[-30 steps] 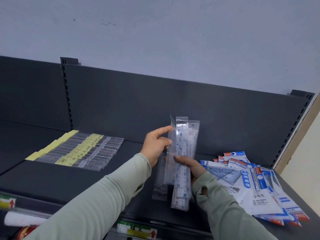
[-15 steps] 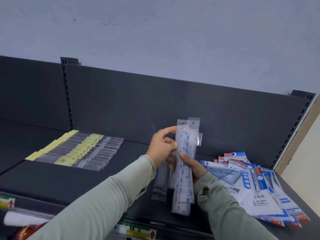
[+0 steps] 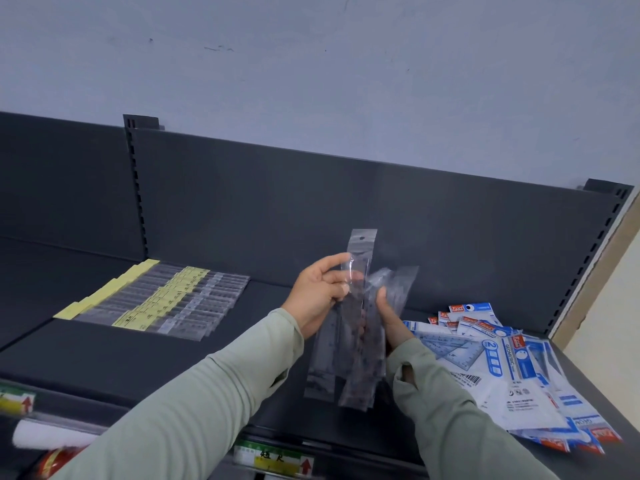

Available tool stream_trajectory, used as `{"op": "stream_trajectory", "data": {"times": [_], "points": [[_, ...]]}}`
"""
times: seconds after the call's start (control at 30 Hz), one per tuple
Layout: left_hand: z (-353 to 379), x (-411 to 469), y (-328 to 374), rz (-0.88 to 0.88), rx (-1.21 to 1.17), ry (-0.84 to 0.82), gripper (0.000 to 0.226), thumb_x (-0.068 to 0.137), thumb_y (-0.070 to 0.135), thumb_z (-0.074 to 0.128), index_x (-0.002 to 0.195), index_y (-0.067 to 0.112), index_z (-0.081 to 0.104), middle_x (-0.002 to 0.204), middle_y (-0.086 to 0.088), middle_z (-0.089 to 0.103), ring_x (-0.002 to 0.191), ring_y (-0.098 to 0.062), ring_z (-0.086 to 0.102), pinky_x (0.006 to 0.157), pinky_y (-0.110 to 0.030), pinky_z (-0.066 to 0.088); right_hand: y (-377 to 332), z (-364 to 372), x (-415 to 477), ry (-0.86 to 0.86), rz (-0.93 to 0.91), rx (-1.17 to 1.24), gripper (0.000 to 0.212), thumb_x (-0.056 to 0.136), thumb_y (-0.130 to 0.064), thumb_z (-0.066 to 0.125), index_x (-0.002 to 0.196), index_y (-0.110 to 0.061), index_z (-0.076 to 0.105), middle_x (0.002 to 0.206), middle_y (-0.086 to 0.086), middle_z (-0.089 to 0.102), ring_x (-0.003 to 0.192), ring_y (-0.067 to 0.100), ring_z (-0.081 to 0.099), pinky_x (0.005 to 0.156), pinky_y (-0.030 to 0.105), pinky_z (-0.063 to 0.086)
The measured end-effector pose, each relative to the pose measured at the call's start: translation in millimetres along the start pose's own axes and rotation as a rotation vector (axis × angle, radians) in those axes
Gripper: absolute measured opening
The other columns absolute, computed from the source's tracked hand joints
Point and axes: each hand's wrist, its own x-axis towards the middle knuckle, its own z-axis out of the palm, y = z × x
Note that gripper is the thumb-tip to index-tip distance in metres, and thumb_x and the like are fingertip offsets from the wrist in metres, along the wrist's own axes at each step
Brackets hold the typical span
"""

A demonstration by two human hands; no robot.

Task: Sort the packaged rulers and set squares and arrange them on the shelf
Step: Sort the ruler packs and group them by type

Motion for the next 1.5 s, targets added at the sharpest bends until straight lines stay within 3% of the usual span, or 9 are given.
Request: {"op": "stream_trajectory", "data": {"times": [0.07, 0.17, 0.3, 0.63, 0.8, 0.93, 1.0, 1.1, 1.5], "points": [[-2, 1, -1, -0.035, 0.019, -0.002, 0.050, 0.084, -0.023, 0.043, 0.116, 0.011, 0.058, 0.085, -0.006, 0.073, 0.078, -0.013, 0.061, 0.061, -0.018, 0.042, 1, -1, 0, 0.006, 0.033, -0.017, 0.078, 0.087, -0.067, 0.028, 0.068, -0.010, 0.077, 0.070, 0.009, 0.068, 0.059, 0.017, 0.066, 0.057, 0.026, 0.054], [-2, 0, -3, -0.090, 0.077, 0.034, 0.045, 0.085, -0.022, 0.044, 0.120, 0.003, 0.058, 0.091, -0.011, 0.070, 0.081, -0.014, 0.061, 0.061, -0.018, 0.042, 2, -1, 0, 0.028, 0.017, -0.008, 0.063, 0.085, -0.061, 0.039, 0.094, -0.011, 0.077, 0.100, 0.013, 0.071, 0.087, 0.022, 0.070, 0.078, 0.033, 0.054], [5, 0, 0, -0.171, 0.103, 0.088, 0.037, 0.088, -0.018, 0.044, 0.117, 0.000, 0.059, 0.083, -0.009, 0.067, 0.070, -0.013, 0.056, 0.057, -0.019, 0.039, 3, 0, -3, 0.044, 0.011, -0.096, 0.058, 0.084, -0.058, 0.045, 0.116, -0.013, 0.064, 0.108, 0.011, 0.071, 0.098, 0.021, 0.069, 0.079, 0.033, 0.054], [11, 11, 8, -0.299, 0.044, 0.232, 0.031, 0.090, -0.016, 0.046, 0.114, 0.005, 0.049, 0.083, -0.012, 0.062, 0.064, -0.012, 0.055, 0.046, -0.015, 0.045, 11, -6, 1, -0.025, 0.092, 0.031, 0.089, 0.034, -0.045, 0.094, 0.107, -0.003, 0.069, 0.108, 0.020, 0.069, 0.091, 0.029, 0.070, 0.072, 0.036, 0.058], [3, 16, 6, -0.204, 0.252, 0.269, 0.024, 0.087, -0.011, 0.053, 0.101, 0.009, 0.055, 0.073, -0.006, 0.058, 0.056, -0.015, 0.049, 0.045, -0.022, 0.043, 5, 3, -2, -0.026, 0.120, 0.036, 0.035, 0.055, -0.026, 0.082, 0.080, -0.006, 0.068, 0.064, 0.005, 0.063, 0.053, 0.016, 0.062, 0.050, 0.025, 0.052], [-34, 22, -4, -0.156, 0.740, 0.340, 0.020, 0.085, 0.003, 0.056, 0.077, 0.019, 0.061, 0.092, -0.007, 0.067, 0.076, -0.022, 0.061, 0.070, -0.032, 0.051, 5, -3, 2, -0.061, 0.118, 0.098, 0.049, 0.032, -0.025, 0.094, 0.071, -0.012, 0.068, 0.061, 0.001, 0.054, 0.049, 0.013, 0.055, 0.049, 0.024, 0.047], [-49, 16, -5, -0.274, 1.138, 0.219, 0.010, 0.085, 0.017, 0.062, 0.092, 0.014, 0.068, 0.113, -0.009, 0.067, 0.104, -0.027, 0.062, 0.092, -0.032, 0.049, 6, -5, 3, -0.057, 0.118, 0.089, 0.053, 0.033, -0.025, 0.094, 0.076, -0.011, 0.066, 0.062, 0.001, 0.054, 0.050, 0.014, 0.056, 0.051, 0.024, 0.048], [-63, 7, -12, -0.451, 1.541, 0.073, 0.052, 0.076, 0.041, 0.074, 0.119, 0.014, 0.061, 0.133, -0.011, 0.054, 0.123, -0.030, 0.051, 0.101, -0.037, 0.044, 7, -4, 3, 0.006, 0.123, 0.053, 0.036, 0.053, -0.022, 0.082, 0.081, -0.010, 0.062, 0.062, 0.002, 0.057, 0.052, 0.015, 0.059, 0.051, 0.026, 0.051], [-69, 9, -12, -0.427, 1.439, 0.041, 0.044, 0.076, 0.023, 0.078, 0.113, 0.003, 0.065, 0.112, -0.009, 0.068, 0.103, -0.025, 0.064, 0.080, -0.027, 0.047, 8, -3, 5, 0.148, 0.104, 0.021, 0.016, 0.068, -0.020, 0.064, 0.078, -0.011, 0.057, 0.060, 0.003, 0.055, 0.048, 0.014, 0.056, 0.049, 0.027, 0.048]]}}
